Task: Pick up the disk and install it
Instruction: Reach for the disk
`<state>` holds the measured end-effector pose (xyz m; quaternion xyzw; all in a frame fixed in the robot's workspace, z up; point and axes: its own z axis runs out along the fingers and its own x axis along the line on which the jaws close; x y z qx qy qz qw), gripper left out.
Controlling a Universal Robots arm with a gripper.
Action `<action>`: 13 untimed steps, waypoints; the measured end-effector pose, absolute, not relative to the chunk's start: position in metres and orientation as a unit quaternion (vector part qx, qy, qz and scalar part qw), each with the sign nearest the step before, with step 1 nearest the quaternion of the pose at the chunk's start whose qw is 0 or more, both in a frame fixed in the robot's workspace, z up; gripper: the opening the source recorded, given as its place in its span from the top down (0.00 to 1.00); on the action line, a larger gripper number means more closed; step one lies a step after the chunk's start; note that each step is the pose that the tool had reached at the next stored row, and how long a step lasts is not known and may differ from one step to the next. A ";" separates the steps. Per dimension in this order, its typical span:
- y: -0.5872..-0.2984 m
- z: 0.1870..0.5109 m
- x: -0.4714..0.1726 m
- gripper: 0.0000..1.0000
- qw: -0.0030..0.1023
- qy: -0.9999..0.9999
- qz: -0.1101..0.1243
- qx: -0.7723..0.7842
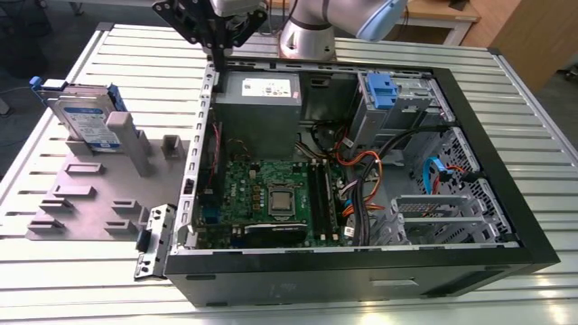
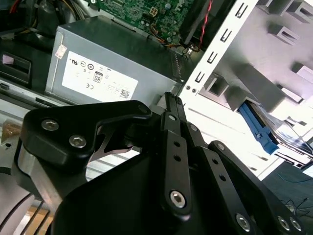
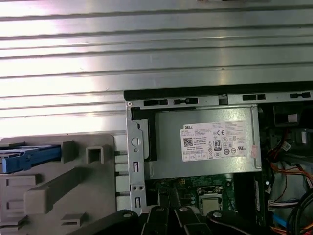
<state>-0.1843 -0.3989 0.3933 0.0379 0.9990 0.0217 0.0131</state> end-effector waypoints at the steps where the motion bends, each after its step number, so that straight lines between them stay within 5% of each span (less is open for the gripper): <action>1: -0.399 0.393 -0.186 0.89 0.013 0.999 0.022 0.038; 13: -0.399 0.393 -0.210 0.89 0.013 0.999 0.022 0.038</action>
